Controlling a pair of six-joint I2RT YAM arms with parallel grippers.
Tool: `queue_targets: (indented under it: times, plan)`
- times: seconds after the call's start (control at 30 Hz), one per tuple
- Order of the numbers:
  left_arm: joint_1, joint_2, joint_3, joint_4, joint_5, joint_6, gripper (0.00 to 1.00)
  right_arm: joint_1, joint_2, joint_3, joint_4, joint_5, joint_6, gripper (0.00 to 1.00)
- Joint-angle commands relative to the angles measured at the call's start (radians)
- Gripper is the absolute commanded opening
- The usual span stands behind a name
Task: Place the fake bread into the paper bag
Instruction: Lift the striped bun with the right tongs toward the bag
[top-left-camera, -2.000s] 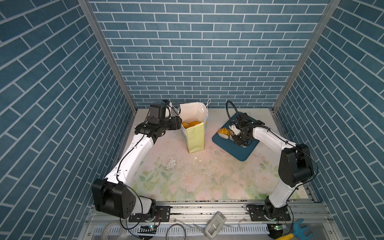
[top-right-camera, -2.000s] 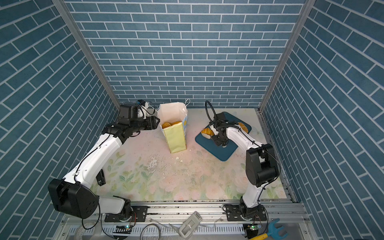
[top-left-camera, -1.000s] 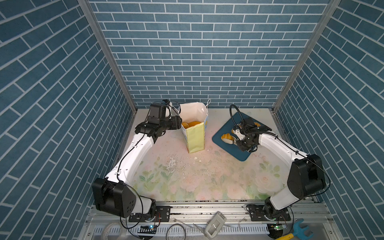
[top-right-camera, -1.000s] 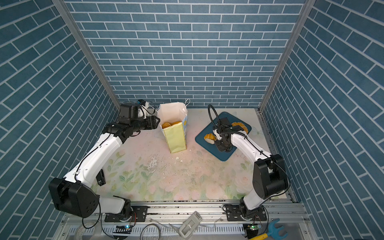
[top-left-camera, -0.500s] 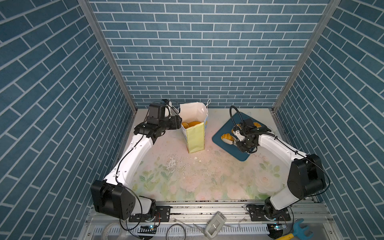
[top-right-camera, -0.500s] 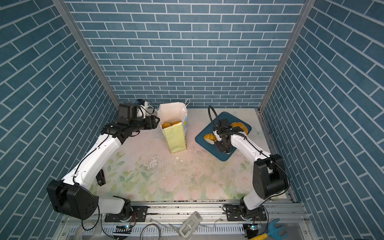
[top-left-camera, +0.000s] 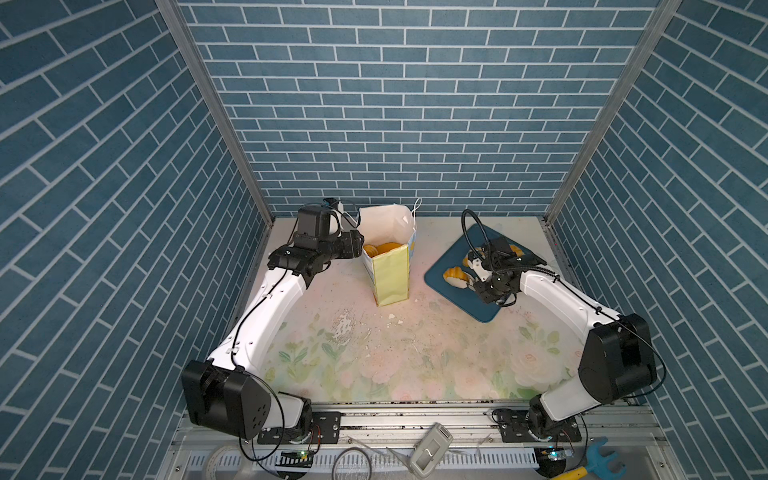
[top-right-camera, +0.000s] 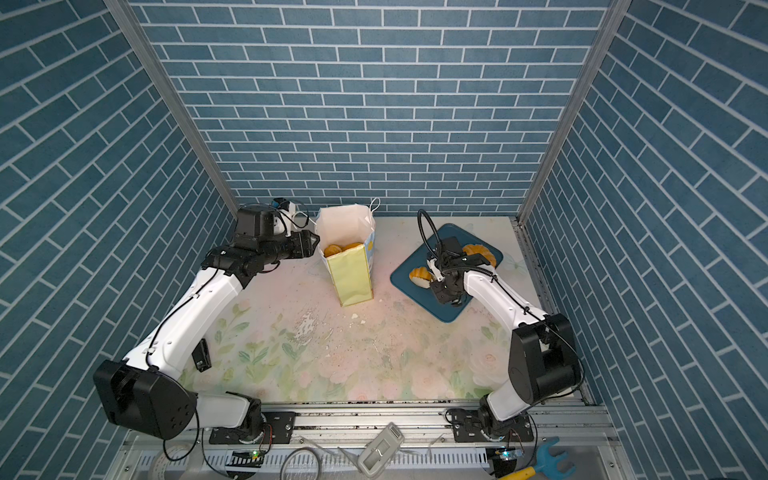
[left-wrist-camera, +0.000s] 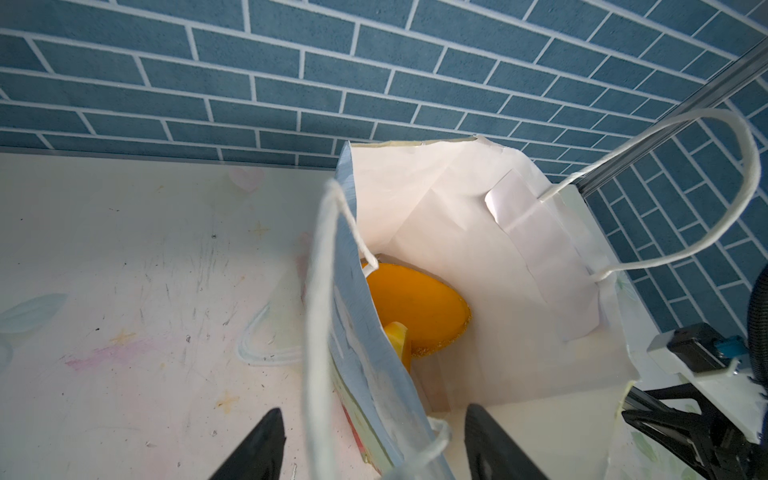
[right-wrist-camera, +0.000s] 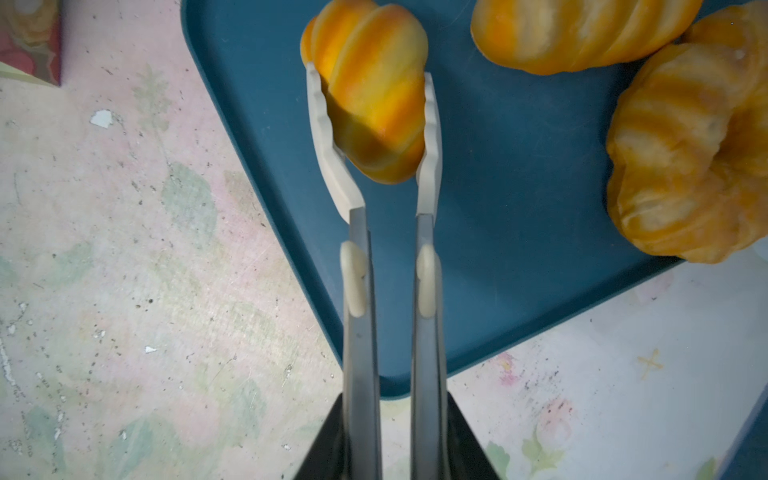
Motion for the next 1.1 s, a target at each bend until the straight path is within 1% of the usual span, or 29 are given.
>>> queue_targets:
  times: [0.0, 0.47, 0.77, 1.07]
  plan:
    - [-0.001, -0.023, -0.007, 0.021, 0.006, -0.005, 0.7, 0.003, -0.08, 0.0, 0.003, 0.026, 0.028, 0.31]
    - [0.0, -0.028, -0.008, 0.024, 0.004, -0.011, 0.7, 0.002, -0.274, 0.026, -0.055, 0.056, 0.059, 0.29]
    - [0.0, -0.028, -0.006, 0.032, 0.003, -0.013, 0.7, 0.032, -0.344, 0.14, -0.104, 0.073, 0.058, 0.29]
    - [-0.001, -0.028, -0.001, 0.04, -0.006, -0.013, 0.7, 0.132, -0.341, 0.327, -0.118, 0.125, -0.005, 0.28]
